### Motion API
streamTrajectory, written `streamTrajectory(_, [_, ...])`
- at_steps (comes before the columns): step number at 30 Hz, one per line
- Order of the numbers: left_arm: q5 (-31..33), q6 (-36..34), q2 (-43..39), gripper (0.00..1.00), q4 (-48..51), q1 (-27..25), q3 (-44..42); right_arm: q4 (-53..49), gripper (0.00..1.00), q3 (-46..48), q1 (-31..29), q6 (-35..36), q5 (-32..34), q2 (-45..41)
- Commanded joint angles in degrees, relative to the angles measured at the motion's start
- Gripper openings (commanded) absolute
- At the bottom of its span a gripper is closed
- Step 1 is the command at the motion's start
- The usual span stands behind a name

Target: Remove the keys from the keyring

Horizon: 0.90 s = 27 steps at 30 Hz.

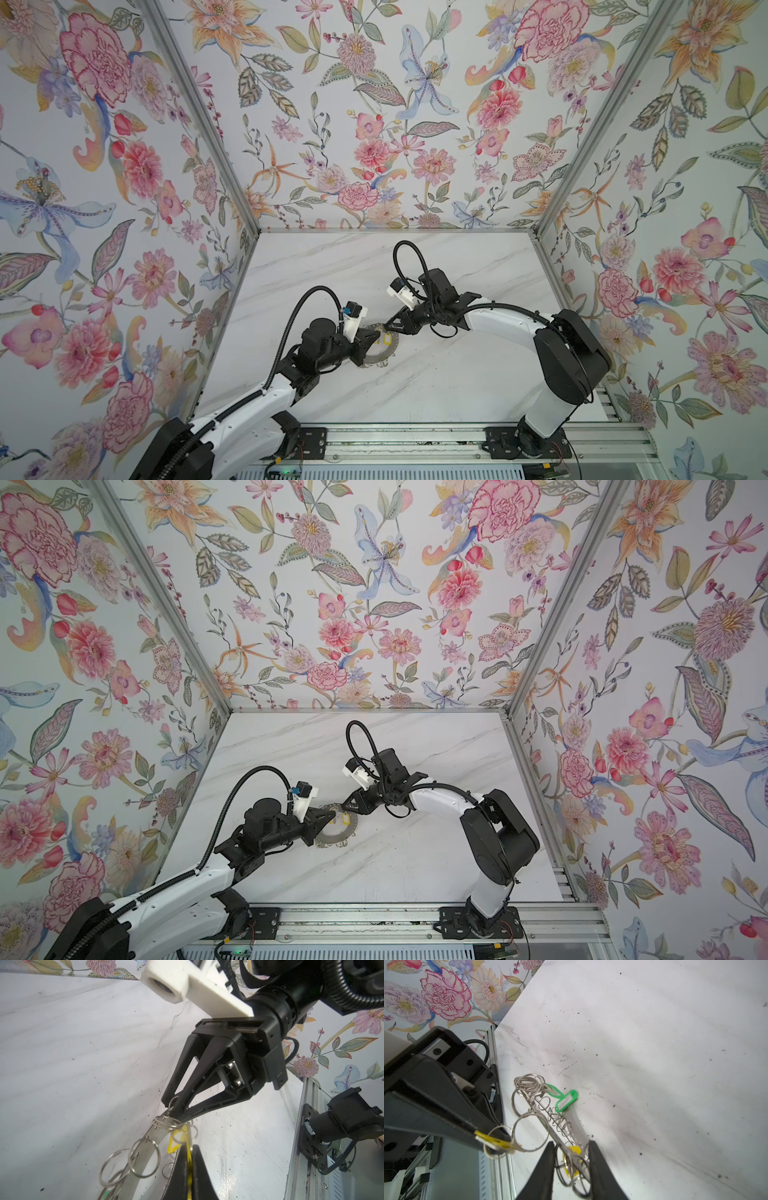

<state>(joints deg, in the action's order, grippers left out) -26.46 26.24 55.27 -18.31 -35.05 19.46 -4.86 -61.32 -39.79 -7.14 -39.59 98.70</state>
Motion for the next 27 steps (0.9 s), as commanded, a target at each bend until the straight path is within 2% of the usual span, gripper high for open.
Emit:
streamTrajectory(1, [-0.96, -0.35, -1.64, 0.0, -3.04, -0.98, 0.21, -1.03, 0.28, 1.46, 0.68, 0.55, 4.66, 1.48])
streamTrajectory(12, [9.58, -3.36, -6.62, 0.0, 6.31, -0.94, 0.02, 0.63, 0.23, 4.26, 0.18, 0.13, 6.51, -0.89])
streamTrajectory(17, [10.34, -2.88, -9.0, 0.0, 6.62, -0.99, -1.84, 1.82, 0.15, 5.11, -0.54, -0.16, 7.71, -1.62])
streamTrajectory(22, [10.75, -2.3, -11.27, 0.0, 7.37, -0.9, -3.57, 4.42, 0.13, 7.0, -1.08, -1.13, 8.75, -2.77])
streamTrajectory(27, [10.19, -2.19, -12.81, 0.0, 7.53, -0.9, -4.46, 6.25, 0.22, 7.84, -1.17, -1.42, 5.65, -4.06])
